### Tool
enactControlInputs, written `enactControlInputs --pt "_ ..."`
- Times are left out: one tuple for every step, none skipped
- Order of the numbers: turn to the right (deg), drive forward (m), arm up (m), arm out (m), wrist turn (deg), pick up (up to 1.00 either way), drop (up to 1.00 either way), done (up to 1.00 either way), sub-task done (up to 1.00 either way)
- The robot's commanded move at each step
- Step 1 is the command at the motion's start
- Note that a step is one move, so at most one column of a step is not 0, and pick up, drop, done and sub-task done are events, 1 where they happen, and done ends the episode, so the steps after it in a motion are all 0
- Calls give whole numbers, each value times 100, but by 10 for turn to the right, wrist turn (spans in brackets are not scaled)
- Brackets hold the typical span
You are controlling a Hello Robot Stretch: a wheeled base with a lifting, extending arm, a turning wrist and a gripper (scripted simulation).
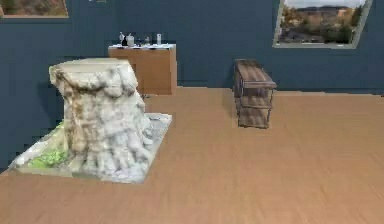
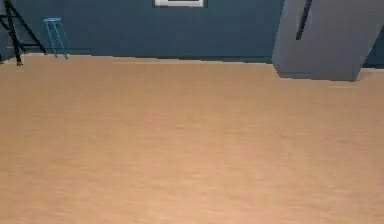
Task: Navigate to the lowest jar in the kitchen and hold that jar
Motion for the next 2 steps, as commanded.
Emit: enactControlInputs --pt "0 100 0 0 0 0 0 0 0" --pt "0 100 0 0 0 0 0 0 0"
